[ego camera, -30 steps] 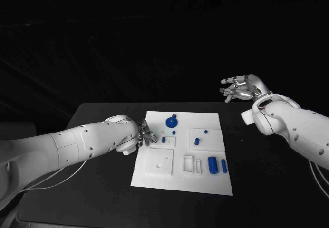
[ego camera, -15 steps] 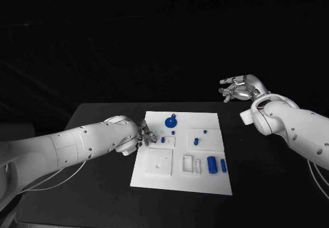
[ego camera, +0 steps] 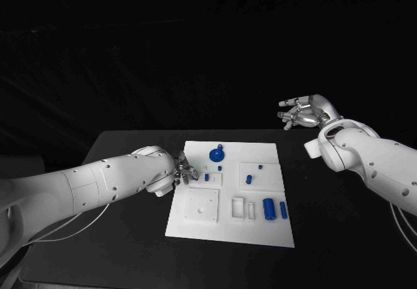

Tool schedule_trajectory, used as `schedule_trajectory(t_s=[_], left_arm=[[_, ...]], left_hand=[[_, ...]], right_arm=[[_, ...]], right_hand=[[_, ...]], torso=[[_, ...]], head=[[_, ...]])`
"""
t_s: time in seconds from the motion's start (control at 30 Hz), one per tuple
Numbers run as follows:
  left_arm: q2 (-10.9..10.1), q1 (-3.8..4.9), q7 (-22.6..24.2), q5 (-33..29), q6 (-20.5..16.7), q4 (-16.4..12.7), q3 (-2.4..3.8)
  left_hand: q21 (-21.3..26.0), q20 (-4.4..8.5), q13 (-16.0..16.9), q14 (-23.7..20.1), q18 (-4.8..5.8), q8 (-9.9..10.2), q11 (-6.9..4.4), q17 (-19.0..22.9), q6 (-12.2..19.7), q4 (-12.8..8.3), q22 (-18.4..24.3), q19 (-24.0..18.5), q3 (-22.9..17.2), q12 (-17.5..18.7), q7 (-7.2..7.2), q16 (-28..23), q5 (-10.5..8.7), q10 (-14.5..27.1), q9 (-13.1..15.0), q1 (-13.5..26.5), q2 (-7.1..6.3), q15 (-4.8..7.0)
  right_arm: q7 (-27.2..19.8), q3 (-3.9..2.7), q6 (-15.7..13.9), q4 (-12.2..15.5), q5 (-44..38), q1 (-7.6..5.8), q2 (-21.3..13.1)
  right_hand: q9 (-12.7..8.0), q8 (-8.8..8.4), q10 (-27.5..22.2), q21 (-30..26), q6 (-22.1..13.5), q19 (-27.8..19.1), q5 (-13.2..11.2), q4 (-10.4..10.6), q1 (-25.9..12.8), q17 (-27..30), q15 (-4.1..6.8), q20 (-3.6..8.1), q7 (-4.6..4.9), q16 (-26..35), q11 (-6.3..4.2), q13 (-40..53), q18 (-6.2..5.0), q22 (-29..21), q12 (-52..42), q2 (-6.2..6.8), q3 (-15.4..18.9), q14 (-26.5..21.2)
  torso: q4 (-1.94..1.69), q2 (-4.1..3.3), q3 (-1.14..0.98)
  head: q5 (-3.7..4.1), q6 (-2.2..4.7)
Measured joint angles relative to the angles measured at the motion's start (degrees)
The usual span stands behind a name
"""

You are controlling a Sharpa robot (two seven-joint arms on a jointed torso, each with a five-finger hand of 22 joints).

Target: Assemble the parts on the task board

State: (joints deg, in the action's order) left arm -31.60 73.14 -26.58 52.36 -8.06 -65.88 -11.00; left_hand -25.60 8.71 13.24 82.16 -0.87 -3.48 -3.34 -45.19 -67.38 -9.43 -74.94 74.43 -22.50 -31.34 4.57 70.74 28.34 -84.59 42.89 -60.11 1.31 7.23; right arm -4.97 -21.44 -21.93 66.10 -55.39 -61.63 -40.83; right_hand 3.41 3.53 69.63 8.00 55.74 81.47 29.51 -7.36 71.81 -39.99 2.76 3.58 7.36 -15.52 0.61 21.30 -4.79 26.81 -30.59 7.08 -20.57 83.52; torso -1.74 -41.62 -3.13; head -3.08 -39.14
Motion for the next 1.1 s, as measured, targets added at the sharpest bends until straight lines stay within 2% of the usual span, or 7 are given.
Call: schedule_trajectory(t_s=[0.33, 0.4, 0.53, 0.83, 0.9, 1.1], left_arm=[[0.05, -0.01, -0.12, -0.33, 0.04, 0.13, 0.42], [0.09, -0.01, -0.14, -0.45, 0.04, 0.2, 0.43], [0.18, -0.01, -0.18, -0.77, 0.04, 0.43, 0.45], [0.44, -0.01, -0.34, -1.2, 0.22, 0.65, 0.45], [0.5, -0.01, -0.37, -1.26, 0.36, 0.69, 0.45], [0.61, -0.01, -0.49, -1.35, 0.71, 0.87, 0.44]], left_hand=[[-0.24, 0.0, 0.06, -0.02, 0.0, -0.17, 0.0, -0.06, -0.01, -0.02, 0.01, 0.0, 0.02, 0.0, 0.01, 0.0, 0.29, 0.0, 0.09, -0.06, 0.06, -0.03], [-0.24, 0.0, 0.06, -0.07, 0.01, -0.18, 0.0, -0.06, -0.01, -0.04, 0.01, 0.0, 0.04, -0.03, 0.01, 0.0, 0.21, 0.0, 0.09, -0.06, 0.06, -0.08], [-0.24, 0.0, 0.25, -0.07, 0.0, -0.19, 0.0, -0.21, -0.06, 0.13, 0.02, 0.0, -0.13, -0.38, 0.06, 0.26, -1.33, 0.0, 0.74, 0.07, 0.18, -0.09], [-0.24, 0.0, 0.31, -0.06, 0.0, -0.14, 0.0, -0.24, -0.09, 0.11, 0.02, 0.0, -0.14, -0.62, 0.09, 0.42, -1.35, 0.0, 1.11, 0.1, 0.19, -0.11], [-0.24, 0.0, 0.32, 0.1, 0.0, -0.11, 0.0, -0.3, -0.1, 0.11, 0.02, 0.0, -0.15, -0.62, 0.09, 0.48, -1.45, 0.0, 1.27, 0.11, 0.19, -0.07], [-0.23, 0.0, 0.31, 0.02, 0.0, 0.0, 0.0, -0.3, -0.11, 0.06, 0.02, 0.0, -0.19, -0.62, 0.11, 0.48, -1.55, 0.0, 1.29, 0.11, 0.18, 0.22]], right_arm=[[0.0, 0.0, 0.0, -0.02, -0.01, 0.02, 0.05], [0.0, 0.0, 0.01, -0.03, -0.01, 0.03, 0.06], [-0.01, 0.0, 0.01, -0.05, -0.02, 0.05, 0.06], [-0.01, 0.0, 0.02, -0.04, -0.02, 0.06, 0.03], [-0.01, 0.0, 0.02, -0.04, -0.03, 0.06, 0.02], [0.0, 0.0, 0.03, 0.0, -0.07, 0.07, -0.02]], right_hand=[[0.0, 0.0, 0.01, 0.0, -0.01, 0.0, 0.0, 0.0, 0.0, 0.0, 0.0, 0.0, -0.01, 0.0, 0.01, 0.0, 0.0, 0.0, 0.0, 0.0, 0.0, 0.0], [0.0, 0.0, 0.01, 0.43, -0.01, 0.0, 0.0, -0.1, 0.0, 0.0, 0.0, 0.0, -0.01, 0.0, 0.01, -0.01, 0.0, -0.17, 0.0, 0.0, -0.1, 0.0], [0.0, 0.0, 0.01, 0.58, -0.02, 0.0, 0.0, -0.17, 0.0, 0.0, 0.0, 0.0, -0.01, 0.0, 0.01, -0.06, 0.0, -0.31, 0.0, 0.0, -0.17, 0.0], [0.0, 0.0, 0.02, 0.58, -0.11, -0.21, 0.0, -0.17, 0.0, 0.01, 0.0, 0.21, -0.1, 0.0, 0.02, -0.06, 0.0, -0.3, 0.0, 0.0, -0.17, 0.0], [0.0, 0.0, 0.03, 0.99, -0.09, -0.21, 0.0, -0.9, 0.0, 0.01, 0.0, 0.21, -0.07, 0.22, 0.03, -0.19, 0.0, -0.3, 0.0, 0.0, -0.56, 0.0], [0.04, 0.0, 0.11, 1.81, 0.02, -0.94, 0.0, -1.36, 0.0, 0.01, 0.0, 0.11, 0.03, 0.22, 0.1, -0.25, -0.01, 0.25, 0.0, 0.0, -1.02, 0.0]], torso=[[-0.01, 0.01, -0.04], [-0.02, 0.01, -0.04], [-0.04, 0.01, -0.03], [0.01, 0.01, -0.04], [0.01, 0.0, -0.04], [0.01, -0.01, -0.05]], head=[[0.02, -0.03], [0.0, -0.04], [-0.02, -0.04], [-0.08, -0.04], [-0.08, -0.04], [-0.05, -0.1]])
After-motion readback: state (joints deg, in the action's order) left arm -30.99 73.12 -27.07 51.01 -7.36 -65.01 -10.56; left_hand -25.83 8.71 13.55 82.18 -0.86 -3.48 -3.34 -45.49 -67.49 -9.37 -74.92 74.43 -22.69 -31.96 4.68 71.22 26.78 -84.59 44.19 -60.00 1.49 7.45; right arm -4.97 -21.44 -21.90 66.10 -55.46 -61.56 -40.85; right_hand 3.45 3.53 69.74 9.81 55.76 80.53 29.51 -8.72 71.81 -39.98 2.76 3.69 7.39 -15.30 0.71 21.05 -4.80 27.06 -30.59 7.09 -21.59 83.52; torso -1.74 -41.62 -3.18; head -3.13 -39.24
